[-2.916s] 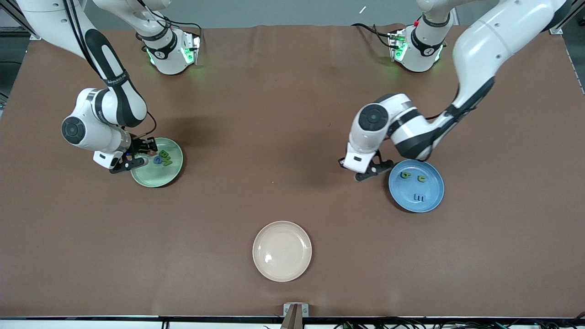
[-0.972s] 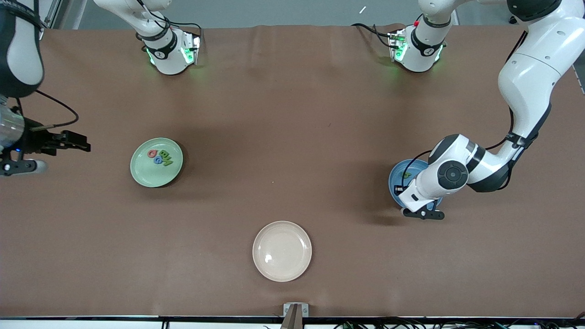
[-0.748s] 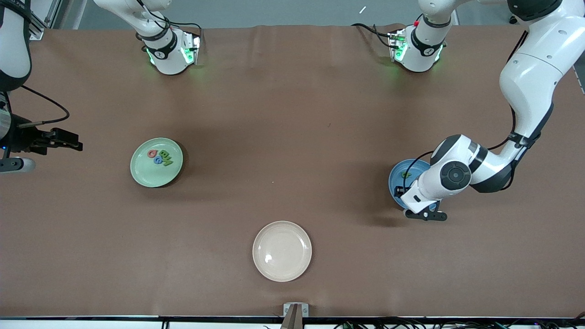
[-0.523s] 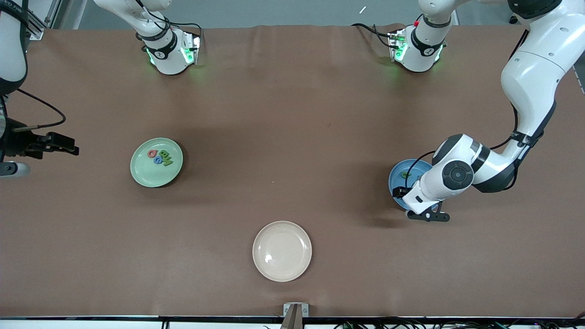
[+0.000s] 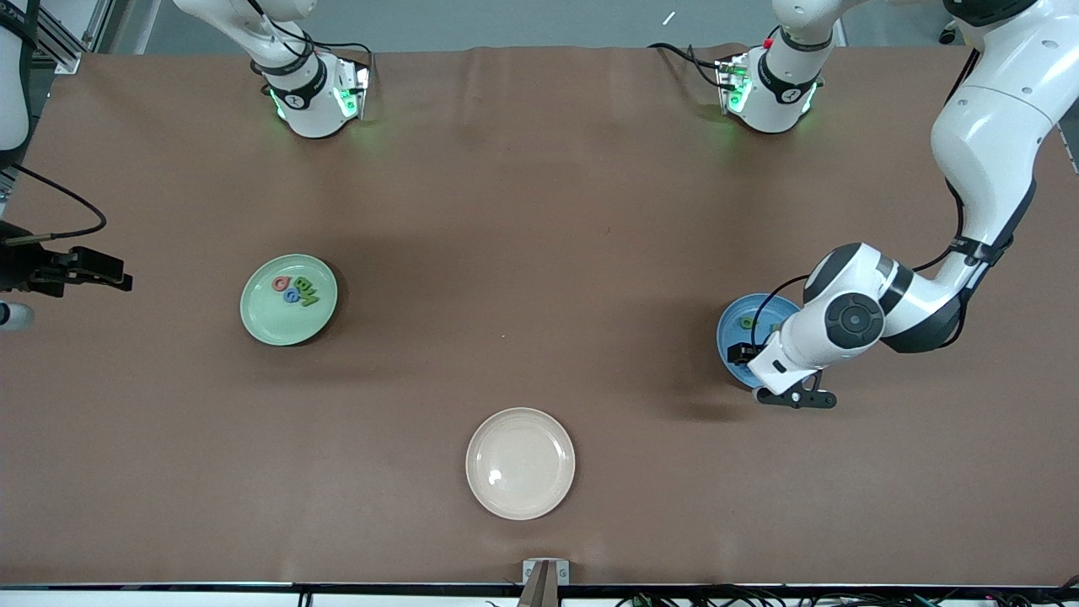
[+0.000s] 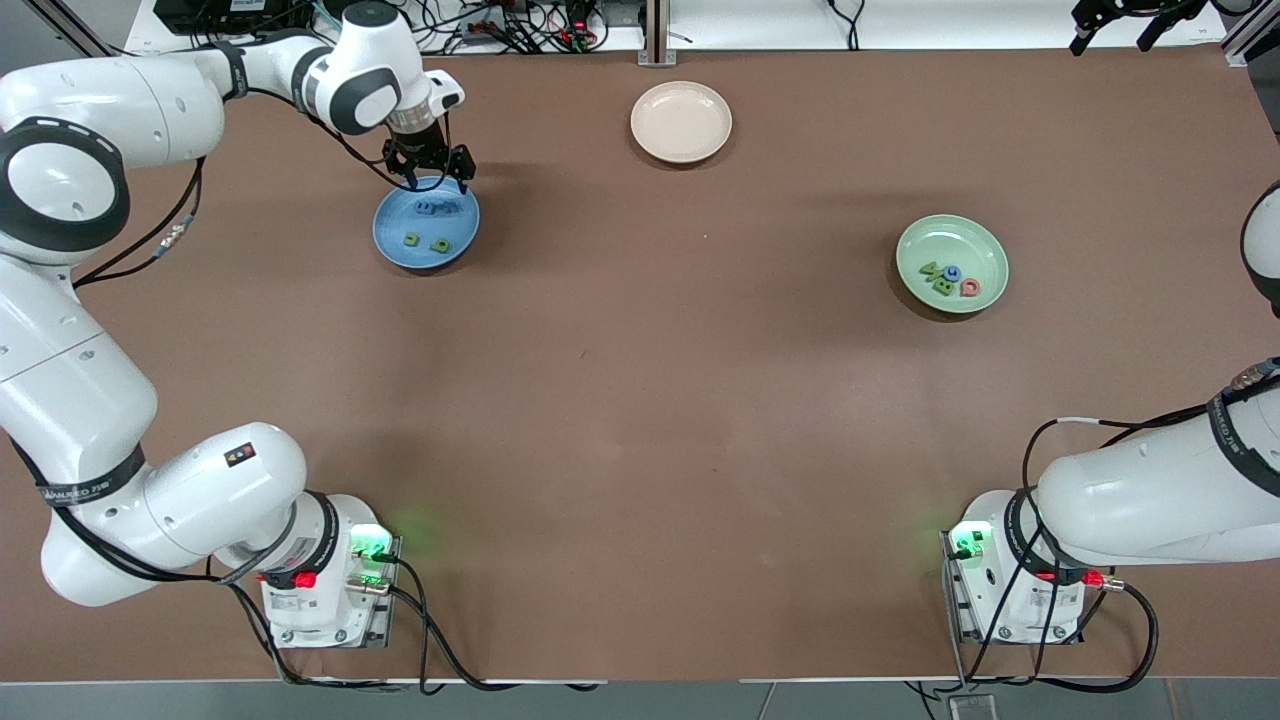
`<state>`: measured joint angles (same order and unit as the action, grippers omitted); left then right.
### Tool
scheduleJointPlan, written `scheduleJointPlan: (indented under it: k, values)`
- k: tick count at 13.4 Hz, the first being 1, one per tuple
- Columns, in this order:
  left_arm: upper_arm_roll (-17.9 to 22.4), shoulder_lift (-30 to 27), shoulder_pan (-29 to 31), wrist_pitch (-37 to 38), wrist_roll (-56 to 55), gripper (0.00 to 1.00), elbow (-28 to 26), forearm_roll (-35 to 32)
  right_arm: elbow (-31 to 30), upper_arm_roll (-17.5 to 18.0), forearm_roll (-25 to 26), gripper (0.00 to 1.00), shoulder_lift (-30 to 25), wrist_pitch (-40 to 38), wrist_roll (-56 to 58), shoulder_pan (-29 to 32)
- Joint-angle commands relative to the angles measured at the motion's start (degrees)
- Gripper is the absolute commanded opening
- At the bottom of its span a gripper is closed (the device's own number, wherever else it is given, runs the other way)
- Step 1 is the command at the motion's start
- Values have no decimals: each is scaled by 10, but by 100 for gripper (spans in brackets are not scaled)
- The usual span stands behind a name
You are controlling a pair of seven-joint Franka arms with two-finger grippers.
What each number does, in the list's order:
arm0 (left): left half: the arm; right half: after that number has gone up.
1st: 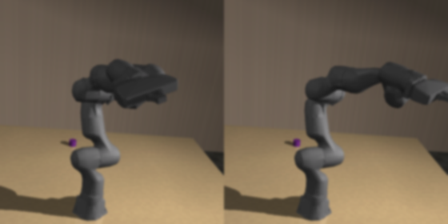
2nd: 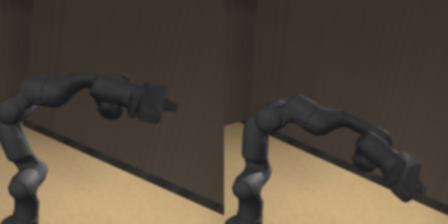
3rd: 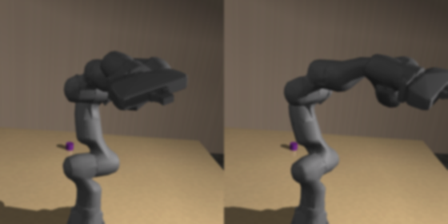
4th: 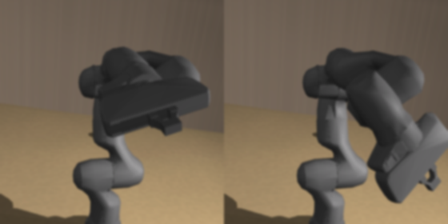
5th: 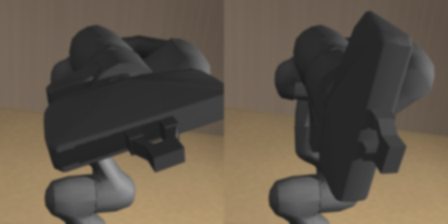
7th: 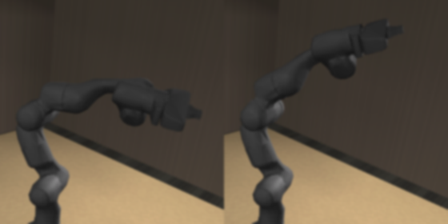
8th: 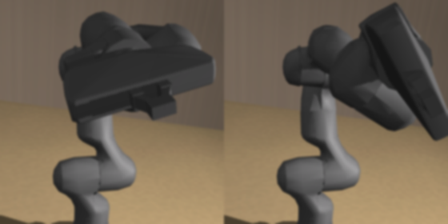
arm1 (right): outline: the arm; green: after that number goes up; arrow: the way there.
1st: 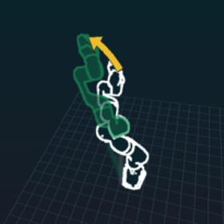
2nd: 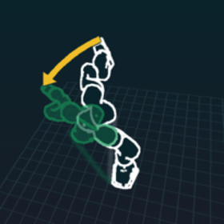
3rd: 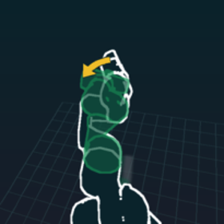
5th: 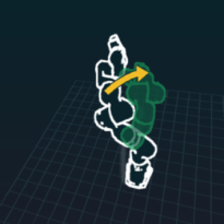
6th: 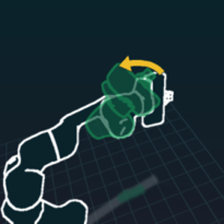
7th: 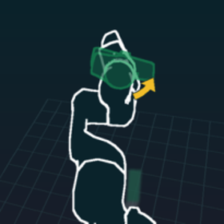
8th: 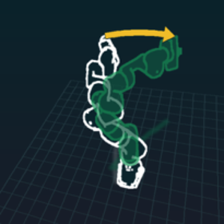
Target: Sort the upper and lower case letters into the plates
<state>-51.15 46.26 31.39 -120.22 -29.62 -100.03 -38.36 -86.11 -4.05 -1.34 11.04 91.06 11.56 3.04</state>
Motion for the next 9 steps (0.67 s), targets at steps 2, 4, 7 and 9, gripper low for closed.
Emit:
scheduleJointPlan:
  k: [2, 4, 7, 9]
  values:
    - [126, -141, -85, 3, 156, 100, -33, 206, 2, 5, -1, 100, -4, -30, -10, 1]
    - [286, -214, -215, -2, 263, 100, -68, 349, 2, 5, -1, 100, -14, -40, -10, 0]
    - [505, -285, -413, 0, 310, 100, -117, 433, 0, 2, 0, 100, -20, -47, -11, -14]
    - [528, -324, -433, 26, 299, 100, -124, 435, -18, -3, 2, 100, -33, -40, -12, -22]
